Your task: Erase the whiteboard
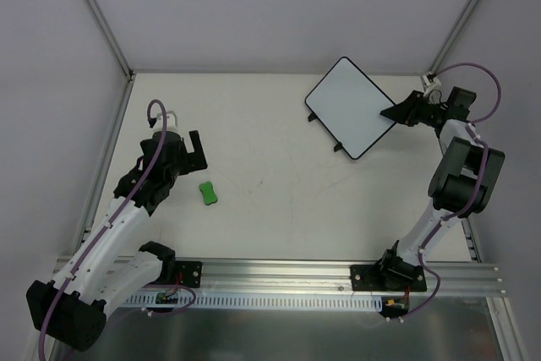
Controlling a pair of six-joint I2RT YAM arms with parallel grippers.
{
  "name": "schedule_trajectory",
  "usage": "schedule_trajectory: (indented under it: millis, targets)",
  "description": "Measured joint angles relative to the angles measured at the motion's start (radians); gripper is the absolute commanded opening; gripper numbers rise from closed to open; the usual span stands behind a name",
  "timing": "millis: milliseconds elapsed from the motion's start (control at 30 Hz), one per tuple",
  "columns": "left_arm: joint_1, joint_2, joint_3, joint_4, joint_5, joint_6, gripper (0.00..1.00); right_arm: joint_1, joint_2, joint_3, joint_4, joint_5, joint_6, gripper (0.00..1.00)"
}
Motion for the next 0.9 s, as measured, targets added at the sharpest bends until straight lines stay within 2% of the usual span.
schedule_trajectory:
  millis: [133,400,533,633,700,733,767,900]
  targets:
    - [0.0,0.0,-0.005,0.0,0.002,0.0,0.99,0.0,0.015,-0.003,0.0,-0.002,-0.005,0.43]
    - [0.0,0.0,-0.016,0.0,0.012,0.0,0.99,-0.004,0.019,-0.013,0.007,-0.001,-0.005,0.51]
    - [0.0,0.0,-0.021,0.0,0.023,0.001,0.99,-0.01,0.019,-0.044,0.008,0.008,-0.005,0.6]
    - [0.0,0.0,-0.021,-0.001,0.024,0.001,0.99,-0.017,0.011,-0.073,0.006,0.032,-0.005,0.69]
    - [0.0,0.0,-0.021,0.0,0.025,0.002,0.99,-0.024,-0.008,-0.1,0.005,0.051,-0.004,0.85]
    - [0.0,0.0,-0.021,0.0,0.025,0.002,0.99,-0.028,-0.023,-0.116,0.005,0.061,-0.006,0.89]
    - [0.0,0.0,-0.021,0.0,0.025,0.002,0.99,-0.033,-0.043,-0.131,0.004,0.072,-0.007,0.98]
    - [0.0,0.0,-0.021,-0.001,0.029,0.002,0.99,-0.052,-0.137,-0.168,0.005,0.119,0.002,0.99]
